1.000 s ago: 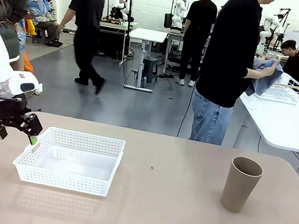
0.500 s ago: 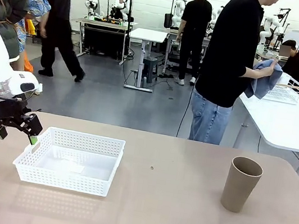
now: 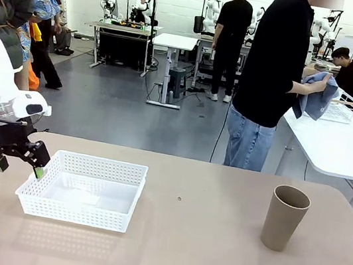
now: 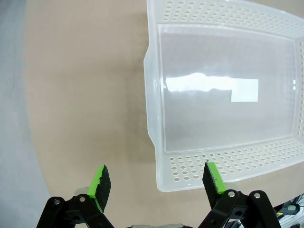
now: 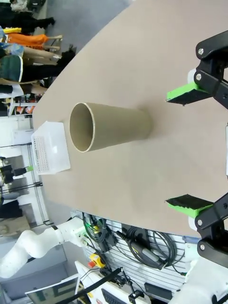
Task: Clean and organize the cups into the basket.
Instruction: Pick up the Organizing basket and move it to the center of the table, then pick up the Reusable plastic cup from the right side of the table and place it inside the Organizing basket.
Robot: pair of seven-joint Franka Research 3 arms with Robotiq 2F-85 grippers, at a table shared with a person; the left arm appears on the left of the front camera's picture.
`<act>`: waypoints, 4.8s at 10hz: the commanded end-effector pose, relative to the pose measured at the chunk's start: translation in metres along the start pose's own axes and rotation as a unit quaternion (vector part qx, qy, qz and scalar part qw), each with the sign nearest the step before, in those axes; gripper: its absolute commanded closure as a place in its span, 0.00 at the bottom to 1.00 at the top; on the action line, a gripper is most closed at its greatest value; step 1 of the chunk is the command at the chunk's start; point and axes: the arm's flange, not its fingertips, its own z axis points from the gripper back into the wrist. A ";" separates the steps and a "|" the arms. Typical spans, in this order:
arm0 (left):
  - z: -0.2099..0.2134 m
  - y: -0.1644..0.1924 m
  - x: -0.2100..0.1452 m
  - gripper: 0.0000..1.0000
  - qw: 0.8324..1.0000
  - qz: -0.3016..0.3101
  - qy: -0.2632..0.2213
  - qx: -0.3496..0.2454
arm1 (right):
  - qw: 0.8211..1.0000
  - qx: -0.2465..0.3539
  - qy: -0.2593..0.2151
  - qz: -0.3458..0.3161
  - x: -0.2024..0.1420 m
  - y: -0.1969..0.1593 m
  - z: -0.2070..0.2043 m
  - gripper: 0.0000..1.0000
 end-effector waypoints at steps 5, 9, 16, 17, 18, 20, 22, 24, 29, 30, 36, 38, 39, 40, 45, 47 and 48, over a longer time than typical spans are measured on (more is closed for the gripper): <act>-0.019 -0.029 0.018 0.00 1.000 0.005 0.017 0.006 | 1.000 0.021 0.013 -0.010 -0.044 -0.029 -0.050 0.00; -0.025 -0.036 0.028 0.00 1.000 0.017 0.024 0.004 | 0.999 0.022 0.025 -0.010 -0.045 -0.049 -0.081 0.00; -0.020 -0.030 0.020 0.00 1.000 0.001 0.022 0.000 | 0.999 0.022 0.021 -0.010 -0.036 -0.054 -0.094 0.00; -0.020 -0.030 0.020 0.00 1.000 0.001 0.022 0.000 | 0.999 0.022 0.021 -0.010 -0.036 -0.054 -0.094 0.00; -0.020 -0.030 0.020 0.00 1.000 0.001 0.022 0.000 | 0.999 0.022 0.021 -0.010 -0.036 -0.054 -0.094 0.00; -0.020 -0.030 0.020 0.00 1.000 0.001 0.022 0.000 | 1.000 0.019 0.022 -0.009 -0.035 -0.055 -0.094 0.00; -0.022 -0.021 0.025 0.00 1.000 -0.012 0.020 0.007 | 0.998 0.044 0.005 0.041 -0.029 -0.052 -0.120 0.00; -0.023 -0.001 0.035 0.00 1.000 0.022 0.009 0.021 | 0.997 0.060 0.003 0.048 -0.029 -0.043 -0.134 0.00; -0.033 0.020 0.036 0.00 0.999 0.025 0.034 0.031 | 0.994 0.050 -0.028 0.098 -0.027 -0.040 -0.148 0.00; -0.034 0.021 0.033 0.00 0.999 0.023 0.033 0.032 | 0.994 0.043 -0.031 0.094 -0.028 -0.044 -0.152 0.00; -0.049 0.015 0.024 0.00 0.998 0.003 0.021 0.055 | 0.997 0.053 -0.038 0.034 -0.040 -0.070 -0.187 0.00; -0.052 0.014 0.024 0.00 0.998 -0.003 0.023 0.061 | 0.997 0.061 -0.038 0.027 -0.044 -0.073 -0.197 0.00; -0.053 0.013 0.024 0.00 0.998 -0.006 0.025 0.062 | 0.997 0.062 -0.038 0.027 -0.044 -0.074 -0.200 0.00; -0.055 0.014 0.025 0.00 0.998 -0.006 0.029 0.063 | 0.997 0.060 -0.039 0.027 -0.045 -0.076 -0.203 0.00; -0.064 0.009 0.027 0.00 0.998 -0.008 0.053 0.045 | 0.996 0.061 -0.050 0.032 -0.044 -0.083 -0.219 0.00; -0.067 0.007 0.028 0.00 0.997 -0.011 0.061 0.035 | 0.996 0.063 -0.049 0.031 -0.043 -0.085 -0.225 0.00; -0.070 0.006 0.028 0.00 0.997 -0.014 0.065 0.033 | 0.996 0.066 -0.052 0.030 -0.042 -0.087 -0.228 0.00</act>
